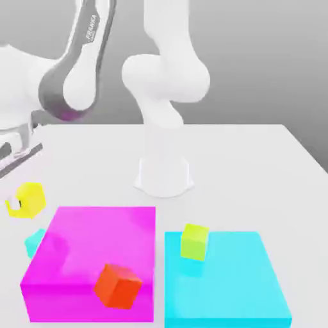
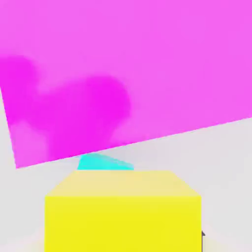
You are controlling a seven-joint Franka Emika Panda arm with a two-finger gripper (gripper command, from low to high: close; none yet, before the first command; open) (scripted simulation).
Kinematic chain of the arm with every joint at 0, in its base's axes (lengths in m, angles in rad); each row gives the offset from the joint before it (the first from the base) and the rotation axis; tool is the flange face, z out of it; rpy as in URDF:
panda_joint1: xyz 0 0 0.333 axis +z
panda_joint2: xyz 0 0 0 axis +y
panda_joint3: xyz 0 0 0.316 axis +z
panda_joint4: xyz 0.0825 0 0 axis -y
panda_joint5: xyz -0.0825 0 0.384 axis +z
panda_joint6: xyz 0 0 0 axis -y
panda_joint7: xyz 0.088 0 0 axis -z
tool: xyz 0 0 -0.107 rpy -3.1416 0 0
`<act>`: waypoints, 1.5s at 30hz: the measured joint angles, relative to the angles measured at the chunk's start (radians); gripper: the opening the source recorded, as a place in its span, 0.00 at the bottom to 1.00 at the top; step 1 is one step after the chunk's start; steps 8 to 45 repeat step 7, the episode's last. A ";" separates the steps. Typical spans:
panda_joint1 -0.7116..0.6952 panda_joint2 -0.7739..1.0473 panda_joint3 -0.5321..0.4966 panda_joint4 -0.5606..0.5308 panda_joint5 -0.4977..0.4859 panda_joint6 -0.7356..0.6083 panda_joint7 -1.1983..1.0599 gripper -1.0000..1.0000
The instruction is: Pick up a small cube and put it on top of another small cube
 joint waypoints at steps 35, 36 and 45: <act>-0.004 0.155 0.019 -0.002 0.058 0.153 -0.057 1.00; -0.004 0.155 0.019 -0.002 0.058 0.153 -0.057 1.00; -0.004 0.155 0.019 -0.002 0.058 0.153 -0.057 1.00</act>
